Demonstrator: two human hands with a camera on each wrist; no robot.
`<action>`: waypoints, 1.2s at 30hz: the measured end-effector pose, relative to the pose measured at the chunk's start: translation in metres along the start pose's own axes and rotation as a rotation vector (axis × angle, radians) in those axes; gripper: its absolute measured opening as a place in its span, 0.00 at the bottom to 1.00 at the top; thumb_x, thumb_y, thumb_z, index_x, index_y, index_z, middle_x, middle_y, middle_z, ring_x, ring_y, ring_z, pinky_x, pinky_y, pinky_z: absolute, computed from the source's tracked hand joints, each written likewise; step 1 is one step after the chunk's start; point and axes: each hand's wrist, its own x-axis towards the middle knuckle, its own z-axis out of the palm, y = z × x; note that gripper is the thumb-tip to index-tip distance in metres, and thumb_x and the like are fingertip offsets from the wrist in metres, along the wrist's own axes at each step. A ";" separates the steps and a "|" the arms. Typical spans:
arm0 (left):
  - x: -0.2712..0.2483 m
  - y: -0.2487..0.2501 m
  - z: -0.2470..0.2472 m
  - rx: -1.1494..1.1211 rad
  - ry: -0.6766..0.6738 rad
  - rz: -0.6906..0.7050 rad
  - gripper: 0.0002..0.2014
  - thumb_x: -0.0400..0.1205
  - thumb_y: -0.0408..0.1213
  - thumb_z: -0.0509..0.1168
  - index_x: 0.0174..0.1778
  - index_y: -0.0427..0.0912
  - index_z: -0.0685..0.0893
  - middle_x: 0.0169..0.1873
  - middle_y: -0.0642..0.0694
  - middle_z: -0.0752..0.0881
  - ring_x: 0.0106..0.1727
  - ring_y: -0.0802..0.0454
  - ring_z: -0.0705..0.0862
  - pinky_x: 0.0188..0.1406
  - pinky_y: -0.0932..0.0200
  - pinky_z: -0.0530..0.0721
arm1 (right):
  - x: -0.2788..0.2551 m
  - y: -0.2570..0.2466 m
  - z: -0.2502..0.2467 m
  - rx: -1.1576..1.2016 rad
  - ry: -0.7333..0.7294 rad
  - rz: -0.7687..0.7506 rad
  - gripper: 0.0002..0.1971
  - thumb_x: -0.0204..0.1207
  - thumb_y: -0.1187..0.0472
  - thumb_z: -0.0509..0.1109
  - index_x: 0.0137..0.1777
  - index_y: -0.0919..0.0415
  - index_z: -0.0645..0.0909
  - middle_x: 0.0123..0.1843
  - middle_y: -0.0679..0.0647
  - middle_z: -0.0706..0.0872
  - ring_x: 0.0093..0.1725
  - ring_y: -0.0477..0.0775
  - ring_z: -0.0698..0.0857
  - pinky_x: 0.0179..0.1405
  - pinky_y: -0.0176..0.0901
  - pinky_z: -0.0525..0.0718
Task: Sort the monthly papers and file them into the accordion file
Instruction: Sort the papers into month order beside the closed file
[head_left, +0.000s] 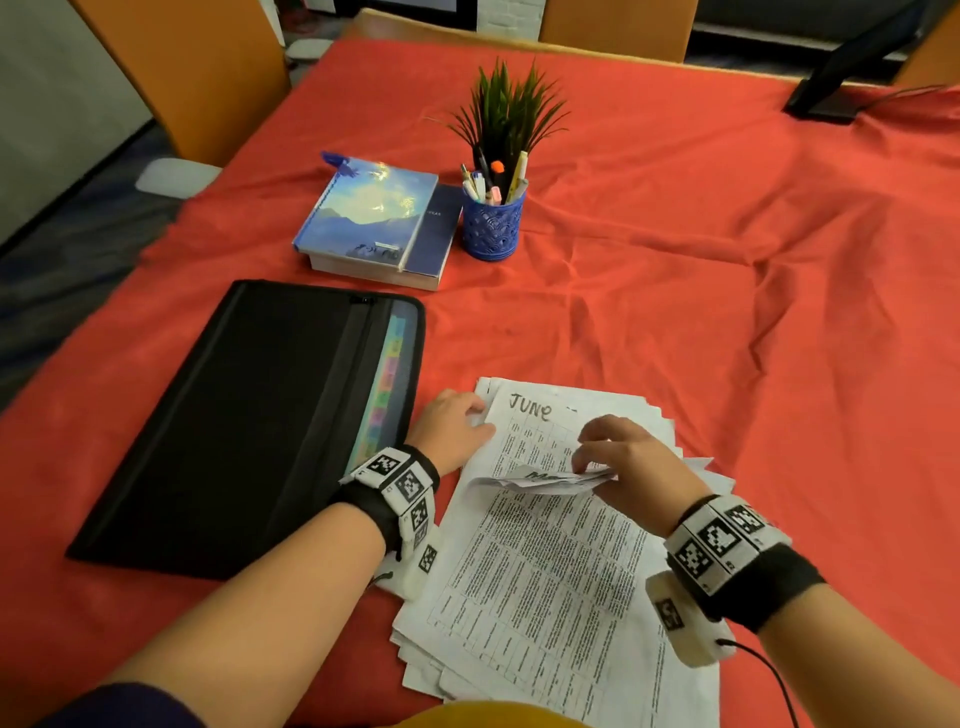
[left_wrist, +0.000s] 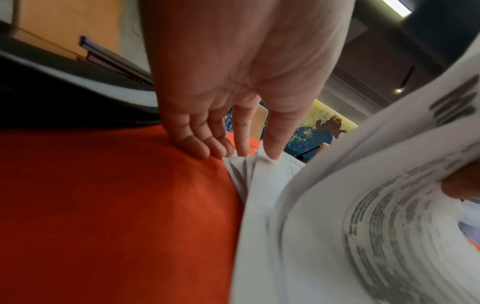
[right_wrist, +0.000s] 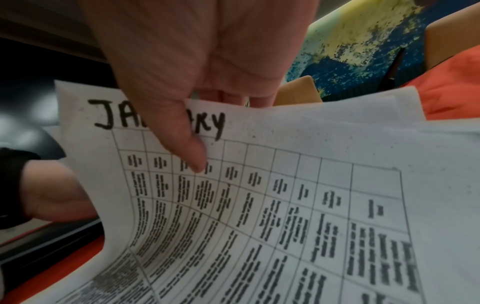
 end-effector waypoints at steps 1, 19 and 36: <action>0.001 0.001 0.000 -0.016 0.010 0.003 0.14 0.78 0.38 0.68 0.59 0.42 0.82 0.54 0.47 0.77 0.56 0.49 0.79 0.59 0.58 0.75 | -0.001 -0.001 0.001 -0.007 0.007 0.008 0.16 0.51 0.78 0.77 0.33 0.58 0.85 0.47 0.61 0.85 0.46 0.63 0.86 0.47 0.41 0.74; -0.036 0.003 -0.018 -0.769 -0.335 -0.082 0.21 0.66 0.35 0.62 0.56 0.49 0.80 0.52 0.49 0.86 0.55 0.55 0.83 0.60 0.59 0.79 | -0.012 -0.006 -0.004 0.064 0.015 -0.091 0.13 0.56 0.76 0.74 0.36 0.58 0.85 0.44 0.52 0.86 0.40 0.57 0.86 0.40 0.42 0.84; -0.031 0.014 -0.027 -0.730 -0.389 -0.074 0.08 0.74 0.30 0.65 0.41 0.38 0.89 0.38 0.44 0.89 0.36 0.56 0.85 0.35 0.65 0.82 | -0.003 0.001 0.000 0.003 -0.086 -0.066 0.14 0.55 0.73 0.74 0.35 0.56 0.78 0.62 0.52 0.84 0.44 0.53 0.74 0.44 0.38 0.73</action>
